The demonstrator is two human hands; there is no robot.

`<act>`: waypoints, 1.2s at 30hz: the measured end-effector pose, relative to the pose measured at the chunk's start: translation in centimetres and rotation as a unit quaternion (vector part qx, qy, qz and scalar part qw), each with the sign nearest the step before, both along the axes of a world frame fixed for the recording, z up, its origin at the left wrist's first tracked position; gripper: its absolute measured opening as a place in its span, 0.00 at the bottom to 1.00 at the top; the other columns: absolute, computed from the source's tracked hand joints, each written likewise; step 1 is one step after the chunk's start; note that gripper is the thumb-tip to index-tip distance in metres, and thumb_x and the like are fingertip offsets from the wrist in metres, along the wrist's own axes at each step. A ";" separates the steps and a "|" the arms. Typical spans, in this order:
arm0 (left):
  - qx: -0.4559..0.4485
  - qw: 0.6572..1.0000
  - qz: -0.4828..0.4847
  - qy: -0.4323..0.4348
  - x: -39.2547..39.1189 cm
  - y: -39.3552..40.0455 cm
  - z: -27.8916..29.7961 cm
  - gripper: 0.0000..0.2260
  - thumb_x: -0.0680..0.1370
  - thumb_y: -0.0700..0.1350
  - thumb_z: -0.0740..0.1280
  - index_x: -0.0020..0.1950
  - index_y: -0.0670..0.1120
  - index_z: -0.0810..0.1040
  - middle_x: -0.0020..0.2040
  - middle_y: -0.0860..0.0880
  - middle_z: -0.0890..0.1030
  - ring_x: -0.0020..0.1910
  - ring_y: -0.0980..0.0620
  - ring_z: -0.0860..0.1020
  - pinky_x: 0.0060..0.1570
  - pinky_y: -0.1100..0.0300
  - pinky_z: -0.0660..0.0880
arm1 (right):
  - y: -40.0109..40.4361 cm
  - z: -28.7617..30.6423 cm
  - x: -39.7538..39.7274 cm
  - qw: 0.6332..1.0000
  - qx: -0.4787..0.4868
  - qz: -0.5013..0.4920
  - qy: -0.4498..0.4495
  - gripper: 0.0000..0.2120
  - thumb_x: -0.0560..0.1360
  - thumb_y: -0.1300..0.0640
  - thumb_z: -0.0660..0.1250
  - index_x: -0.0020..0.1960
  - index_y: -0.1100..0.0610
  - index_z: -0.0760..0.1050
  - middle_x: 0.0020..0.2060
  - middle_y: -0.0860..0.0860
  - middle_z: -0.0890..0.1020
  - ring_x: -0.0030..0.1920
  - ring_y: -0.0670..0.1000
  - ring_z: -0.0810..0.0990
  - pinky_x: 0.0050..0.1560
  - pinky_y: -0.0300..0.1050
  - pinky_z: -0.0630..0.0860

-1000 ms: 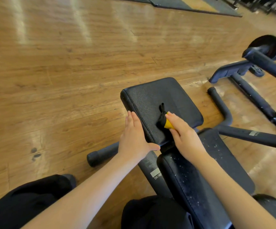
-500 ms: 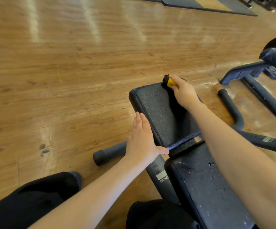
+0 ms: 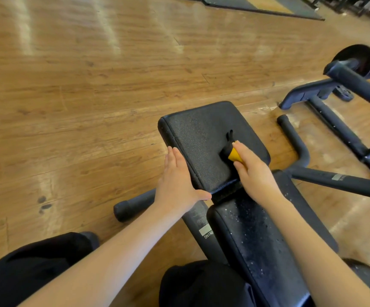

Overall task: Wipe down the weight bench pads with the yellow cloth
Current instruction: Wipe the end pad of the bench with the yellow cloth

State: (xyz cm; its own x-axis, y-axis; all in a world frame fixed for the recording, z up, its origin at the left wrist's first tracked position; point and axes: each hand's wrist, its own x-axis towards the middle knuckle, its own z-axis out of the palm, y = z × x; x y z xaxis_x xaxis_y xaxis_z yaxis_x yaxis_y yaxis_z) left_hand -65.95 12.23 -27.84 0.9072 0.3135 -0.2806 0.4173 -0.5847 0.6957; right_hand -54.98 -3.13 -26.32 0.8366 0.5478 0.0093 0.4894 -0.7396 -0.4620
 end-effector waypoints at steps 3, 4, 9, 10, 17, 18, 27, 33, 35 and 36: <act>-0.001 1.000 0.001 -0.004 0.1 -0.1 0.1 0.58 0.65 0.56 0.76 0.75 0.41 0.34 0.76 0.45 0.35 0.76 0.48 0.41 0.74 0.52 0.53 | -0.8 0.0 -0.7 1.000 0.004 0.003 -0.001 0.23 0.78 0.65 0.58 0.72 0.54 0.61 0.71 0.48 0.63 0.65 0.38 0.57 0.58 0.19 0.47; -0.004 1.000 0.001 -0.005 0.1 -0.2 0.2 0.58 0.65 0.56 0.76 0.75 0.41 0.34 0.76 0.45 0.35 0.76 0.48 0.41 0.74 0.52 0.53 | -0.7 0.0 -0.2 1.000 -0.001 0.005 -0.006 0.23 0.77 0.65 0.59 0.71 0.55 0.61 0.71 0.49 0.64 0.66 0.39 0.58 0.58 0.19 0.47; -0.005 1.000 0.007 -0.004 0.1 -0.1 0.0 0.59 0.65 0.56 0.76 0.75 0.41 0.34 0.76 0.45 0.35 0.76 0.47 0.43 0.73 0.51 0.56 | 3.2 0.5 4.8 1.000 -0.027 0.003 -0.014 0.23 0.78 0.64 0.57 0.72 0.53 0.61 0.72 0.50 0.63 0.71 0.50 0.62 0.64 0.33 0.56; -0.006 1.000 0.008 -0.003 0.2 -0.1 -0.1 0.59 0.65 0.56 0.77 0.75 0.41 0.34 0.76 0.45 0.34 0.76 0.47 0.44 0.73 0.51 0.56 | 4.3 0.6 6.0 1.000 -0.026 0.002 -0.017 0.23 0.78 0.64 0.57 0.72 0.54 0.61 0.72 0.51 0.64 0.71 0.52 0.63 0.65 0.37 0.57; 0.000 1.000 0.005 0.002 0.4 0.0 -0.2 0.59 0.65 0.56 0.77 0.75 0.41 0.34 0.76 0.45 0.34 0.76 0.47 0.43 0.74 0.51 0.55 | 8.0 0.9 10.7 0.999 -0.015 -0.026 -0.030 0.23 0.77 0.65 0.57 0.71 0.55 0.63 0.70 0.55 0.68 0.69 0.57 0.66 0.65 0.43 0.62; -0.003 1.000 0.006 0.003 0.4 0.0 -0.2 0.59 0.65 0.55 0.77 0.75 0.41 0.34 0.76 0.45 0.35 0.76 0.48 0.43 0.73 0.51 0.55 | 7.9 0.9 10.5 0.999 -0.017 -0.028 -0.025 0.23 0.77 0.64 0.57 0.71 0.55 0.62 0.70 0.55 0.67 0.69 0.57 0.66 0.65 0.43 0.62; -0.004 1.000 0.001 -0.004 -0.2 0.1 0.1 0.59 0.65 0.57 0.76 0.75 0.42 0.34 0.77 0.46 0.36 0.76 0.49 0.43 0.73 0.52 0.57 | 2.0 0.4 3.4 1.000 -0.018 -0.014 -0.006 0.23 0.78 0.64 0.57 0.72 0.54 0.60 0.72 0.50 0.63 0.72 0.50 0.62 0.65 0.33 0.55; -0.012 1.000 0.008 -0.003 0.0 -0.1 0.2 0.59 0.65 0.55 0.77 0.75 0.41 0.34 0.76 0.46 0.35 0.76 0.47 0.45 0.73 0.51 0.57 | -0.2 0.1 1.7 0.999 -0.007 0.029 -0.013 0.23 0.77 0.66 0.58 0.71 0.55 0.62 0.71 0.50 0.64 0.71 0.47 0.61 0.64 0.28 0.51; -0.013 1.000 0.011 -0.001 0.2 -0.1 0.1 0.59 0.65 0.55 0.77 0.75 0.41 0.34 0.76 0.46 0.34 0.76 0.47 0.47 0.72 0.50 0.60 | 1.0 0.4 3.7 0.999 -0.023 0.042 -0.013 0.23 0.78 0.65 0.58 0.71 0.56 0.62 0.72 0.51 0.64 0.72 0.49 0.61 0.62 0.27 0.51; -0.015 1.000 0.012 -0.001 0.2 -0.1 0.0 0.59 0.65 0.55 0.77 0.75 0.42 0.34 0.76 0.46 0.34 0.76 0.47 0.47 0.71 0.50 0.61 | 1.9 0.5 4.9 0.998 -0.029 0.044 -0.014 0.23 0.78 0.65 0.57 0.71 0.56 0.61 0.72 0.51 0.64 0.72 0.50 0.61 0.62 0.27 0.52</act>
